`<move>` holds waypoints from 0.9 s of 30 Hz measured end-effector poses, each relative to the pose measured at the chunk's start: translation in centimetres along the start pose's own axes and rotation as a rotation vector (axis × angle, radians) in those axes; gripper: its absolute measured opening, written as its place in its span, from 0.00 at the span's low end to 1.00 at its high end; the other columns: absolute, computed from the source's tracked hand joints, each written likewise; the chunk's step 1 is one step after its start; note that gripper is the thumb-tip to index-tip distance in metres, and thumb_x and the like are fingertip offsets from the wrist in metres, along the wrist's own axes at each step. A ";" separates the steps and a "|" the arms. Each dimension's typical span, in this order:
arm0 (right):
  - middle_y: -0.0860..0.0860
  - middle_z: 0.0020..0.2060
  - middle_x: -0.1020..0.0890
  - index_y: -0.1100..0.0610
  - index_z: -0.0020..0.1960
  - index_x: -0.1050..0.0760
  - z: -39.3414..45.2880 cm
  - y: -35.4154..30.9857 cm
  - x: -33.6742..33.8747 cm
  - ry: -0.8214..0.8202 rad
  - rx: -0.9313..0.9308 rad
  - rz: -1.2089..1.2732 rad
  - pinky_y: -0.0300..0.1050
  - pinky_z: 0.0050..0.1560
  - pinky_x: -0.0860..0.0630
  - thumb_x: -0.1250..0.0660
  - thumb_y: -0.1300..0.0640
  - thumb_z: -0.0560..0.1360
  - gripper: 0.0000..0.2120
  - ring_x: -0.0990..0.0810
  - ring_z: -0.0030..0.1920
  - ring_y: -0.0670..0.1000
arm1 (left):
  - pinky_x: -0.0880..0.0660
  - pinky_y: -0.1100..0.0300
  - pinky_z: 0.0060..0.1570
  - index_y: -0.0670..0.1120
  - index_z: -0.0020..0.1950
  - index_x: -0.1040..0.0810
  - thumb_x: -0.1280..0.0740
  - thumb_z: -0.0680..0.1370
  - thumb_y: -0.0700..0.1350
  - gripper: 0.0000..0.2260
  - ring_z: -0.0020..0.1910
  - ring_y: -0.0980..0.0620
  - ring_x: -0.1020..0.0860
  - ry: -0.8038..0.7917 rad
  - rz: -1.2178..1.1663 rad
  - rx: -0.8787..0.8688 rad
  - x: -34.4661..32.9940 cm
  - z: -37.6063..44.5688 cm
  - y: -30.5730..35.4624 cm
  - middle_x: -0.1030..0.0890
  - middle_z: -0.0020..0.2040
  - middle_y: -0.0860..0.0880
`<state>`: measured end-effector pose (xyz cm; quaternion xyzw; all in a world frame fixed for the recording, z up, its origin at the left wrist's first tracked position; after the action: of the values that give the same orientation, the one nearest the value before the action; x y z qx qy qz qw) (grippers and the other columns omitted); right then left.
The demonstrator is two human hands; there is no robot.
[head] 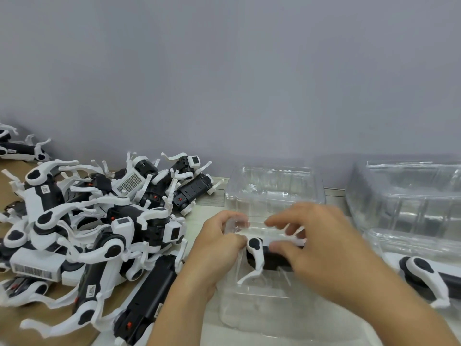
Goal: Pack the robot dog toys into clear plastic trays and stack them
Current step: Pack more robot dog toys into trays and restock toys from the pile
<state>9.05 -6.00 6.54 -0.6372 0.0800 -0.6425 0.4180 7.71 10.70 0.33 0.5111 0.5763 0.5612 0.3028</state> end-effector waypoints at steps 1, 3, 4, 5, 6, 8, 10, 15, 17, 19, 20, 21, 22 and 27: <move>0.40 0.41 0.21 0.42 0.44 0.19 -0.1 0.6 1.1 0.032 -0.025 -0.025 0.31 0.42 0.27 0.25 0.51 0.72 0.05 0.25 0.45 0.36 | 0.23 0.60 0.54 0.56 0.52 0.18 0.33 0.73 0.32 0.19 0.54 0.60 0.20 -0.011 0.012 -0.015 0.0 0.0 0.1 0.17 0.53 0.56; 0.39 0.40 0.22 0.40 0.44 0.20 -0.4 1.9 2.9 0.046 -0.103 -0.099 0.30 0.36 0.32 0.25 0.46 0.71 0.05 0.25 0.41 0.36 | 0.26 0.65 0.48 0.60 0.53 0.20 0.34 0.74 0.33 0.21 0.50 0.64 0.21 -0.037 0.066 -0.057 -0.1 -0.2 0.4 0.18 0.53 0.58; 0.39 0.39 0.22 0.40 0.43 0.21 -0.6 2.5 3.6 0.026 -0.149 -0.143 0.30 0.34 0.33 0.25 0.44 0.70 0.06 0.25 0.40 0.37 | 0.27 0.67 0.46 0.62 0.53 0.21 0.35 0.74 0.33 0.22 0.50 0.64 0.21 -0.045 0.105 -0.080 -0.1 -0.3 0.6 0.18 0.53 0.58; 0.40 0.39 0.22 0.40 0.42 0.22 -0.9 3.0 4.1 -0.008 -0.193 -0.178 0.31 0.34 0.34 0.25 0.41 0.69 0.07 0.25 0.40 0.37 | 0.28 0.69 0.44 0.63 0.52 0.21 0.36 0.75 0.33 0.23 0.51 0.64 0.22 -0.048 0.148 -0.105 -0.2 -0.4 0.8 0.19 0.52 0.58; 0.40 0.39 0.21 0.40 0.42 0.22 -1.1 3.3 4.3 -0.041 -0.228 -0.199 0.32 0.34 0.35 0.25 0.40 0.68 0.09 0.26 0.41 0.37 | 0.30 0.71 0.44 0.64 0.53 0.22 0.37 0.75 0.33 0.23 0.53 0.65 0.23 -0.046 0.195 -0.131 -0.2 -0.5 1.1 0.20 0.53 0.58; 0.40 0.39 0.20 0.41 0.42 0.22 -1.3 3.6 4.3 -0.081 -0.261 -0.222 0.32 0.35 0.34 0.23 0.40 0.67 0.11 0.25 0.41 0.37 | 0.32 0.75 0.46 0.62 0.54 0.23 0.38 0.76 0.33 0.22 0.57 0.68 0.26 -0.019 0.307 -0.212 -0.1 -0.7 1.9 0.21 0.55 0.58; 0.39 0.38 0.20 0.41 0.42 0.22 -1.3 3.5 4.1 -0.094 -0.271 -0.246 0.32 0.33 0.33 0.22 0.42 0.66 0.11 0.24 0.39 0.38 | 0.33 0.78 0.49 0.59 0.54 0.23 0.36 0.77 0.34 0.18 0.58 0.65 0.25 0.052 0.408 -0.354 0.0 -1.0 3.1 0.21 0.55 0.57; 0.41 0.37 0.20 0.43 0.43 0.19 -1.0 3.3 3.6 -0.083 -0.271 -0.288 0.36 0.36 0.25 0.23 0.45 0.68 0.07 0.21 0.36 0.41 | 0.34 0.68 0.64 0.56 0.54 0.19 0.30 0.77 0.41 0.10 0.60 0.62 0.25 0.045 0.502 -0.669 -2.8 -3.1 6.2 0.20 0.54 0.62; 0.41 0.39 0.21 0.44 0.43 0.20 -0.9 3.3 3.5 -0.074 -0.269 -0.301 0.39 0.40 0.22 0.23 0.46 0.69 0.07 0.21 0.39 0.42 | 0.36 0.73 0.62 0.56 0.56 0.19 0.30 0.77 0.43 0.10 0.60 0.64 0.27 -0.075 0.542 -0.680 -5.0 -3.7 6.1 0.21 0.55 0.62; 0.43 0.41 0.21 0.45 0.44 0.19 -0.8 3.3 3.4 -0.061 -0.259 -0.318 0.42 0.42 0.20 0.23 0.47 0.69 0.07 0.20 0.41 0.45 | 0.31 0.69 0.60 0.57 0.58 0.21 0.31 0.77 0.43 0.12 0.58 0.63 0.27 -0.183 0.547 -0.619 -6.5 -4.0 5.4 0.22 0.55 0.61; 0.44 0.41 0.20 0.46 0.45 0.18 -0.8 3.3 3.4 -0.053 -0.254 -0.326 0.43 0.43 0.20 0.23 0.48 0.69 0.07 0.19 0.42 0.46 | 0.27 0.63 0.58 0.58 0.58 0.22 0.32 0.77 0.43 0.13 0.57 0.61 0.26 -0.212 0.549 -0.582 -6.8 -3.9 5.0 0.22 0.54 0.60; 0.44 0.40 0.20 0.46 0.45 0.18 -0.7 3.2 3.4 -0.046 -0.251 -0.333 0.44 0.44 0.20 0.23 0.49 0.69 0.07 0.19 0.42 0.47 | 0.24 0.58 0.57 0.59 0.58 0.23 0.32 0.77 0.44 0.13 0.56 0.60 0.25 -0.223 0.553 -0.553 -7.0 -3.9 4.8 0.22 0.54 0.59; 0.44 0.40 0.20 0.46 0.45 0.18 -0.7 3.2 3.4 -0.043 -0.248 -0.341 0.45 0.44 0.20 0.24 0.49 0.69 0.07 0.19 0.42 0.47 | 0.24 0.57 0.56 0.59 0.58 0.23 0.32 0.77 0.44 0.13 0.55 0.59 0.25 -0.223 0.556 -0.536 -6.9 -3.8 4.7 0.23 0.54 0.59; 0.43 0.42 0.20 0.44 0.48 0.18 -0.8 2.9 3.4 -0.025 -0.229 -0.378 0.46 0.45 0.20 0.24 0.49 0.69 0.09 0.19 0.45 0.48 | 0.23 0.57 0.55 0.58 0.57 0.22 0.31 0.78 0.45 0.10 0.53 0.59 0.24 -0.198 0.552 -0.509 -6.8 -3.6 4.7 0.23 0.53 0.59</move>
<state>10.17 -10.33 7.09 -0.6920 0.0263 -0.6883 0.2160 7.57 2.44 4.00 0.6073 0.2273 0.6945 0.3116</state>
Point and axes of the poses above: each hand's wrist, its own z-axis towards the middle knuckle, its own x-axis out of the back of the hand, y = z × x, the point moved 5 cm from there along z, towards the middle knuckle
